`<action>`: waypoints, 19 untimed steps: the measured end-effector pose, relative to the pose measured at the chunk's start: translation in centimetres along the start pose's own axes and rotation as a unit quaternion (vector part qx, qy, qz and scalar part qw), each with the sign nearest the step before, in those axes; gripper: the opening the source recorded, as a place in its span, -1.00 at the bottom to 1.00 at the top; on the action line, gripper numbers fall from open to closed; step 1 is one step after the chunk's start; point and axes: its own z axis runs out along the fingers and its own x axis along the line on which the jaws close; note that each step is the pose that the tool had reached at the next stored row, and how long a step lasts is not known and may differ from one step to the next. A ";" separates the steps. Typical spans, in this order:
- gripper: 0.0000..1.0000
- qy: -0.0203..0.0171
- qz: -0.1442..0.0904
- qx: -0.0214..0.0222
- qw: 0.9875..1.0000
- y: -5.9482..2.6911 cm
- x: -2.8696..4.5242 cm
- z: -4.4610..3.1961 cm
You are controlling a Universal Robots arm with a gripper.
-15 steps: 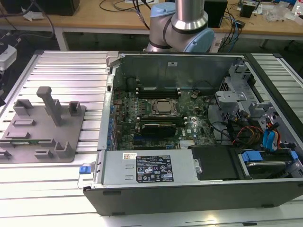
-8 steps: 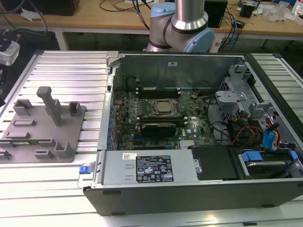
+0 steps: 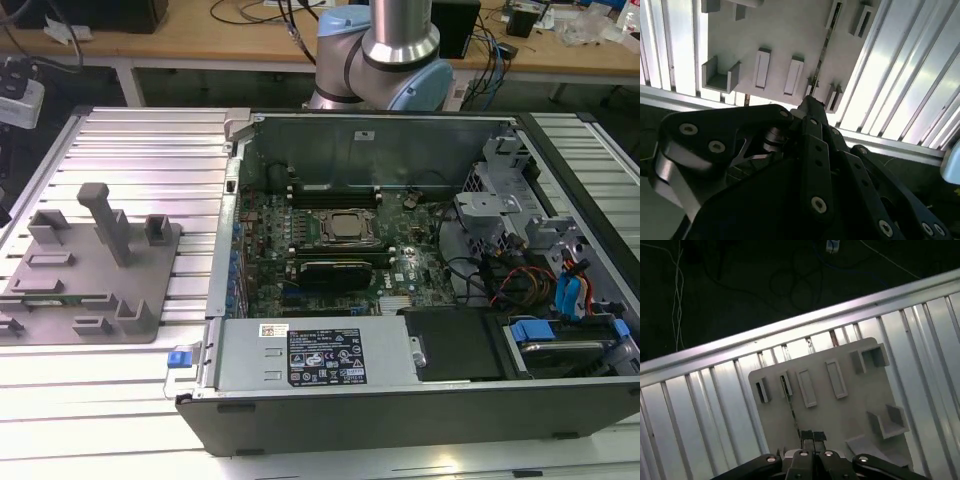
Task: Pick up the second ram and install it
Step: 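Pick up the second ram and move it above second insertion slot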
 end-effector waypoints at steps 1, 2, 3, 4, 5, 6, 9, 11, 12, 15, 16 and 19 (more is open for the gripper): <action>-0.84 0.001 -0.015 0.000 1.000 0.00 0.00 0.14; -0.84 0.001 -0.034 0.000 0.999 -0.01 0.00 0.33; -0.84 0.002 -0.054 0.000 0.999 -0.02 0.00 0.57; -0.84 0.003 -0.072 -0.001 0.997 -0.03 0.00 0.80; -0.84 0.004 -0.081 -0.001 0.997 -0.04 0.00 0.94; -0.84 0.004 -0.087 -0.001 0.996 -0.04 0.00 1.05; -0.84 0.005 -0.104 -0.001 0.995 -0.09 0.01 1.99; -0.84 0.005 -0.105 -0.001 0.994 -0.10 0.03 2.35; -0.84 0.005 -0.105 -0.001 0.994 -0.11 0.05 2.49; -0.84 0.005 -0.105 -0.001 0.994 -0.19 0.19 3.44; -0.84 0.005 -0.105 -0.001 0.994 -0.22 0.24 3.85; -0.84 0.005 -0.105 -0.001 0.994 -0.28 0.34 4.45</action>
